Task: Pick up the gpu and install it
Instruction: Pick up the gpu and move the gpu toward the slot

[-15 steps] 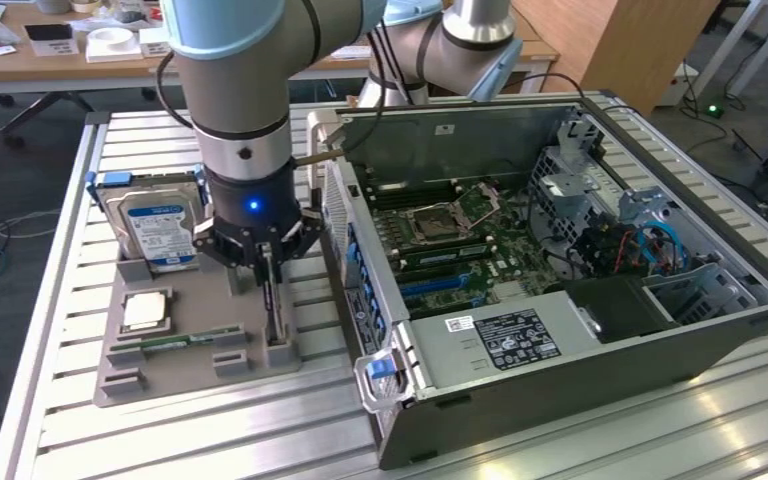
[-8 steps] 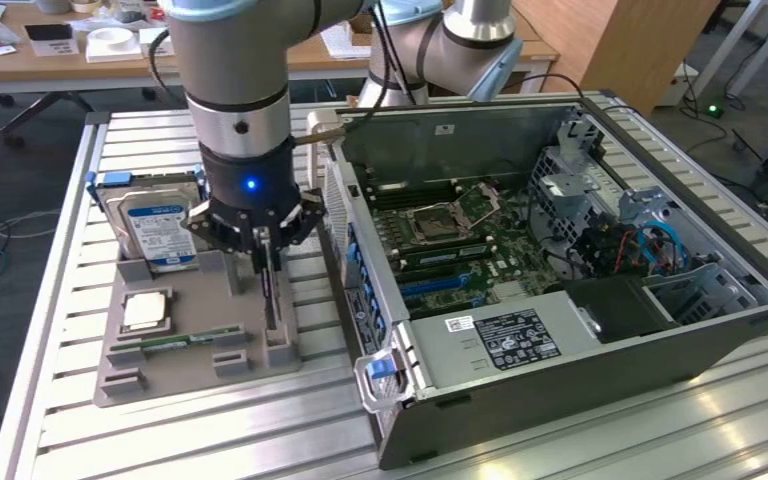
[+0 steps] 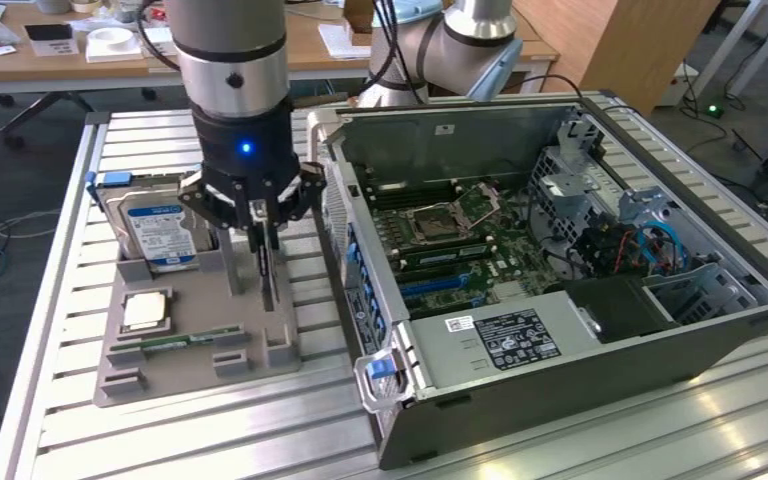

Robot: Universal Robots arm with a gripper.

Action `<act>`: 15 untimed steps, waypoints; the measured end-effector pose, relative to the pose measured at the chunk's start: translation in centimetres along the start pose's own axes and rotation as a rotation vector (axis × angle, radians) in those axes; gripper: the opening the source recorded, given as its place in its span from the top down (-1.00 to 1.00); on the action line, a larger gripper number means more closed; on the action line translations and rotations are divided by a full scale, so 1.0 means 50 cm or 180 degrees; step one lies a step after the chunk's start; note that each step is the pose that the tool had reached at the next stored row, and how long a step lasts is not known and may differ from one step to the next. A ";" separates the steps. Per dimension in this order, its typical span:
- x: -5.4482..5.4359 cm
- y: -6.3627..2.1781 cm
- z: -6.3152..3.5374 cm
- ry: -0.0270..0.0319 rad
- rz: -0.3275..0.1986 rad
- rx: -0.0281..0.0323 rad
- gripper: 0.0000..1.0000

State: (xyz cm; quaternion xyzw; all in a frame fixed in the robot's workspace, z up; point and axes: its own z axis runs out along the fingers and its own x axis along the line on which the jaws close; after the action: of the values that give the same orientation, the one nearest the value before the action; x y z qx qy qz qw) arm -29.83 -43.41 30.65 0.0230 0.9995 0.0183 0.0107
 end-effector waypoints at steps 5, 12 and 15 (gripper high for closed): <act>-0.001 0.002 -0.046 0.0000 0.0000 0.0007 0.48; -0.002 0.004 -0.109 -0.0001 0.0000 0.0027 0.48; -0.003 0.005 -0.136 -0.0002 -0.0001 0.0037 0.48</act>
State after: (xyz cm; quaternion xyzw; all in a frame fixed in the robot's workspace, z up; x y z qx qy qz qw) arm -29.84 -43.41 37.47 0.0230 0.9996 0.0124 0.0108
